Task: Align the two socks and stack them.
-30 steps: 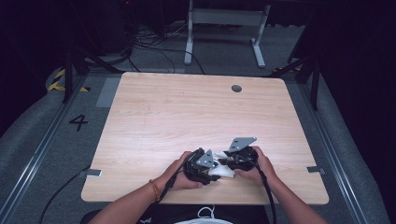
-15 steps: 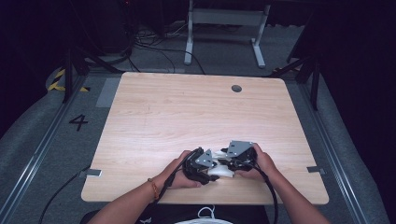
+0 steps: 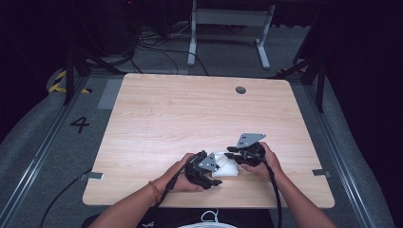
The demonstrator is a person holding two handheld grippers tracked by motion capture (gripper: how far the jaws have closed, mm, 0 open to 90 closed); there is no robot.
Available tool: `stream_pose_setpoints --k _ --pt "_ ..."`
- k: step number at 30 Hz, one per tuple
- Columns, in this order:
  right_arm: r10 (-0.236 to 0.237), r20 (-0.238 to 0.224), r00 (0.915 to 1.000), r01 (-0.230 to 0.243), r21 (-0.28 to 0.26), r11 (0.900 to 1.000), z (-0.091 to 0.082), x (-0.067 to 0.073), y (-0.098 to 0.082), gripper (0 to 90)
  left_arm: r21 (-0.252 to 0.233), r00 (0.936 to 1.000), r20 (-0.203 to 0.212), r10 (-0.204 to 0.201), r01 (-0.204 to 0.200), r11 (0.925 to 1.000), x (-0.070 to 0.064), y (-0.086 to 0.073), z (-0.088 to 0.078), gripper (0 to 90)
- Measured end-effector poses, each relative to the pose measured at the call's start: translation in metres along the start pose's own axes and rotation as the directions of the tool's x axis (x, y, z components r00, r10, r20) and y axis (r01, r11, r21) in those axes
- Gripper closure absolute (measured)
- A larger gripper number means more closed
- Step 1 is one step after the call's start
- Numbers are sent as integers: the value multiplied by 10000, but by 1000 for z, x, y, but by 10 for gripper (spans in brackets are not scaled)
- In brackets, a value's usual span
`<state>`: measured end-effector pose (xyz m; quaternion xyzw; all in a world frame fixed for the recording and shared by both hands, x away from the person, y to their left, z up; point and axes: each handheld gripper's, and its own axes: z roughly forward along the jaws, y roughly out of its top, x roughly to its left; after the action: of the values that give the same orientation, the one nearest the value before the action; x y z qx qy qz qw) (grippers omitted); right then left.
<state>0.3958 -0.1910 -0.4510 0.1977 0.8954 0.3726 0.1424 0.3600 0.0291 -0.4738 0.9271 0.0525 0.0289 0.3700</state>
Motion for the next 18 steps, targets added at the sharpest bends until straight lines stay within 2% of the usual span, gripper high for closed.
stream_pose_setpoints --k 3,4,5,8,10,11,14,15,16,17,18 --pt "-6 17 10000 6 3 10000 -1 1 -1 802 -59 9997 -157 -199 198 9998 2 0 -5 377" --pt "-43 92 9999 42 50 10000 -1 1 -1 803 -319 9989 -359 -310 298 9990 5 0 -11 361" --pt "-33 70 10000 33 -28 10000 -1 1 -1 797 -319 9989 -359 -310 298 9990 5 0 -11 357" --pt "-14 130 9999 15 -129 9999 -3 1 0 785 -927 9957 -692 -613 548 9942 12 4 -20 357" --pt "-47 262 9996 54 -275 9996 -6 2 1 737 -1112 9919 -1002 -786 673 9915 17 7 -23 357" --pt "-15 396 9992 33 -470 9989 -10 4 2 728 -978 9873 -1435 -687 549 9937 21 10 -22 375" --pt "-220 434 9988 241 -491 9985 -16 5 3 753 -877 9850 -1622 -583 445 9952 25 10 -21 410" --pt "-467 208 9987 475 -405 9981 -19 7 2 770 -827 9852 -1593 -627 500 9953 31 10 -18 455" --pt "-467 208 9987 475 -405 9981 -19 7 2 770 -827 9852 -1593 -627 500 9953 31 10 -18 490" --pt "-560 66 9984 562 -331 9979 -20 8 0 774 -685 9860 -1546 -617 516 9963 34 9 -16 490" --pt "-678 -52 9977 676 -245 9974 -20 10 -1 779 -409 9835 -1711 -587 524 9978 36 7 -13 489"
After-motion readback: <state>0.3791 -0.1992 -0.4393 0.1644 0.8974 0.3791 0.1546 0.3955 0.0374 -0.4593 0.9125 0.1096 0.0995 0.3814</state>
